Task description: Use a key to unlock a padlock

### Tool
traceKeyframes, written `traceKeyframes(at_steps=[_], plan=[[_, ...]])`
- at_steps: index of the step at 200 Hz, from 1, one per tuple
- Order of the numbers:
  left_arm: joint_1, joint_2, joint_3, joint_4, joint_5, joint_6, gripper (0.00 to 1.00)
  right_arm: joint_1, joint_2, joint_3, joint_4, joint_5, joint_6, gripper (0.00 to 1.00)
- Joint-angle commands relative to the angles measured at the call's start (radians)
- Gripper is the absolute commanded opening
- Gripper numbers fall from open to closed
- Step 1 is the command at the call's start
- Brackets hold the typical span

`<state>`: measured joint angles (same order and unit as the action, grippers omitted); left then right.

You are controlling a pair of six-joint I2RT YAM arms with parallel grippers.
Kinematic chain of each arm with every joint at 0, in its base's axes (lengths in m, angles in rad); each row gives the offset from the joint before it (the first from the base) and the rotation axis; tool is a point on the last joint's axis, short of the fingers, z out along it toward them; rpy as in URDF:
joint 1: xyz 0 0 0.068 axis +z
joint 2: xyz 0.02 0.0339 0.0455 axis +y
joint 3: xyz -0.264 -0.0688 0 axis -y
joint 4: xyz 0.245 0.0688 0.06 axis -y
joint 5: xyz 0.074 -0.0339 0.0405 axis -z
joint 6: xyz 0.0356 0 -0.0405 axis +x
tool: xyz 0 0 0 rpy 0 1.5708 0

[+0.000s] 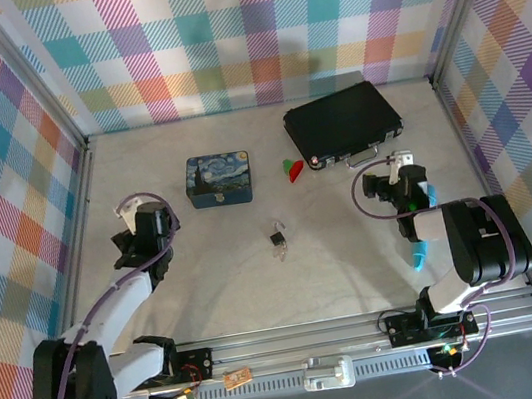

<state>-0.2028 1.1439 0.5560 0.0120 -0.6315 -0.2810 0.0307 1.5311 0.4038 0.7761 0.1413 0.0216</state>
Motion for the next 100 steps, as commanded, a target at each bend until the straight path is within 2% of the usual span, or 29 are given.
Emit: traceKeyframes(at_steps=[1,24,46,61,75,93,100], plan=[[0.039,0.073,-0.038,0.218,-0.062,0.088,1.00,-0.002,0.003,-0.003,0.072,-0.034,0.010,0.99],[0.045,0.162,-0.067,0.360,0.003,0.190,1.00,-0.002,0.003,-0.003,0.071,-0.035,0.009,0.99],[0.055,0.226,-0.163,0.654,0.126,0.255,1.00,-0.001,0.003,-0.002,0.069,-0.036,0.011,0.99],[0.067,0.253,-0.186,0.767,0.186,0.262,1.00,-0.002,0.003,-0.002,0.069,-0.036,0.009,0.99],[0.096,0.317,-0.187,0.814,0.296,0.256,1.00,-0.002,0.002,-0.002,0.069,-0.035,0.009,0.99],[0.118,0.454,-0.229,1.043,0.366,0.277,1.00,-0.002,0.002,-0.003,0.070,-0.036,0.010,0.99],[0.124,0.423,-0.225,0.983,0.391,0.262,1.00,-0.002,0.003,-0.002,0.071,-0.036,0.010,0.99]])
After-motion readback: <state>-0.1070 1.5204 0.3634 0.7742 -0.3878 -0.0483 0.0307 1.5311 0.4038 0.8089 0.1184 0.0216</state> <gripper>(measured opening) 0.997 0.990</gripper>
